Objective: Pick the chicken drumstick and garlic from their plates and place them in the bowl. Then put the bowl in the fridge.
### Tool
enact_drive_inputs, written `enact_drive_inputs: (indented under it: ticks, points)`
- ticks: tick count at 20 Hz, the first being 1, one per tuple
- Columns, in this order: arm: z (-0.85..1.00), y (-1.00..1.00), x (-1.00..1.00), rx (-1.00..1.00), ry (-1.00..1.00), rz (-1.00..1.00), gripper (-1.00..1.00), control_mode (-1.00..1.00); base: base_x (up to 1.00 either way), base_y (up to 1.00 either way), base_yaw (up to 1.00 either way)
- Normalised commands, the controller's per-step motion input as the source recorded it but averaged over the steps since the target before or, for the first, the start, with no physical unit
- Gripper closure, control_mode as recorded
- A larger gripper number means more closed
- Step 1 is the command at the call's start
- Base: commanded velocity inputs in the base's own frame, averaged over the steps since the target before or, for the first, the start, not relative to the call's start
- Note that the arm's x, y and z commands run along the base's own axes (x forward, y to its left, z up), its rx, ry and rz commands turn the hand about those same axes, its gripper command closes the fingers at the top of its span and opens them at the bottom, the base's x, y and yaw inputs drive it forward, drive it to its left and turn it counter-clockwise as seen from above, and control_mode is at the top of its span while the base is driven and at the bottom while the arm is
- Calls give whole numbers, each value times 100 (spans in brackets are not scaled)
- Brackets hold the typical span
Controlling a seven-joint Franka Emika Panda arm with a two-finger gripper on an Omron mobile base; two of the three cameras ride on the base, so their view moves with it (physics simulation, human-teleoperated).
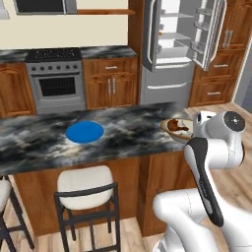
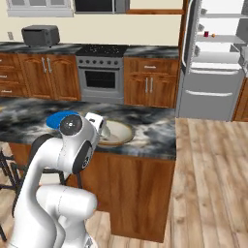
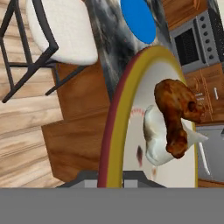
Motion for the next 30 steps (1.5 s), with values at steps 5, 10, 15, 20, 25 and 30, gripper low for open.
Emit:
enact_drive_inputs:
  ticks: [5, 10, 15, 20, 25, 30]
  points:
    - [0, 0, 0, 0, 0, 0, 100, 100, 32, -68, 0]
    - [0, 0, 0, 0, 0, 0, 100, 100, 35, -69, 0]
    - [0, 0, 0, 0, 0, 0, 100, 100, 40, -68, 0]
    - [0, 0, 0, 0, 0, 0, 100, 100, 44, -63, 2]
    - [0, 0, 0, 0, 0, 0, 100, 100, 48, -56, 11]
    - [0, 0, 0, 0, 0, 0, 100, 100, 49, -54, 14]
